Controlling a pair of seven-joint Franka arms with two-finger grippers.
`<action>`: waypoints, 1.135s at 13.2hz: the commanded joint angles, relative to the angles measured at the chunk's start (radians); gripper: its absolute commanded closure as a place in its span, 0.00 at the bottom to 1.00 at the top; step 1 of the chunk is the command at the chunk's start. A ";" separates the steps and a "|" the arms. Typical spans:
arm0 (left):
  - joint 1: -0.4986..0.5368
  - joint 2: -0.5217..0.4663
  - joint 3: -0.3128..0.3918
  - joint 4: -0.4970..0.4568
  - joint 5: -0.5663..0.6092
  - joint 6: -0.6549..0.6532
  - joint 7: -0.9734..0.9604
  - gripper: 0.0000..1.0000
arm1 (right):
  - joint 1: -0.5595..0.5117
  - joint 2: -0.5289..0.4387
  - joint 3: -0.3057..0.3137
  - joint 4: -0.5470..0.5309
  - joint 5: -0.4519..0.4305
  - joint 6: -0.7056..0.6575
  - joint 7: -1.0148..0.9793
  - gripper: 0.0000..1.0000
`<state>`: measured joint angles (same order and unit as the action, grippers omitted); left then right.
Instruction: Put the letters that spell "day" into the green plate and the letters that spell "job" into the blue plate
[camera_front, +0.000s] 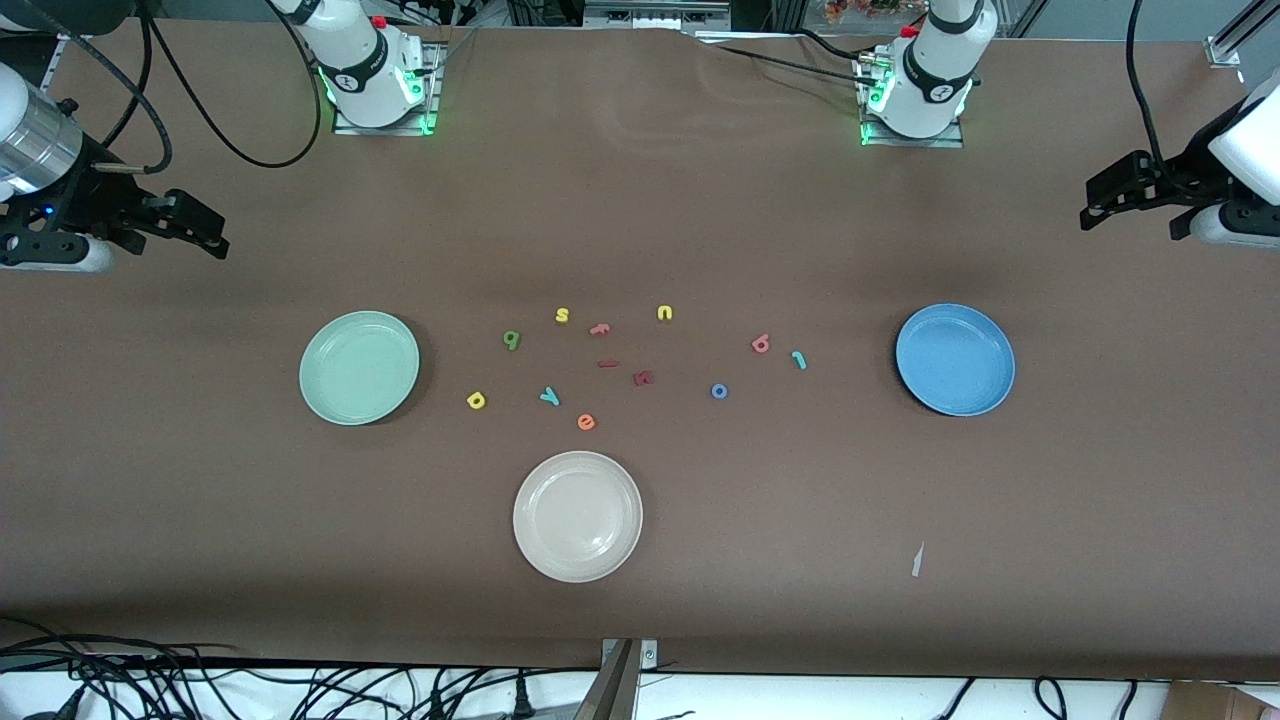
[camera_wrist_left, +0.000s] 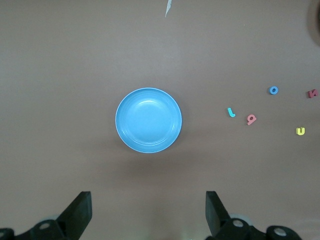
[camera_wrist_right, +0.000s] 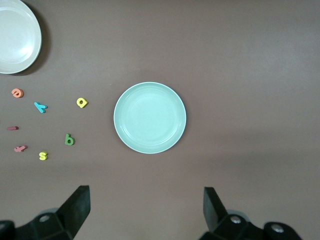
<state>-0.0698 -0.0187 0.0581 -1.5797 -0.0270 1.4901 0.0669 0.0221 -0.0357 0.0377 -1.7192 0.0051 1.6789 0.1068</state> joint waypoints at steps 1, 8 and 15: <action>0.011 0.013 -0.006 0.030 0.024 -0.021 -0.001 0.00 | 0.004 0.005 -0.007 0.016 0.018 -0.018 0.005 0.00; 0.013 0.013 -0.007 0.030 0.022 -0.021 -0.001 0.00 | 0.004 0.005 -0.009 0.016 0.018 -0.018 0.005 0.00; 0.012 0.013 -0.007 0.030 0.021 -0.021 0.001 0.00 | 0.004 0.006 -0.007 0.016 0.016 -0.042 0.004 0.00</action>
<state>-0.0615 -0.0175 0.0571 -1.5797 -0.0270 1.4901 0.0669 0.0221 -0.0353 0.0356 -1.7192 0.0051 1.6613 0.1070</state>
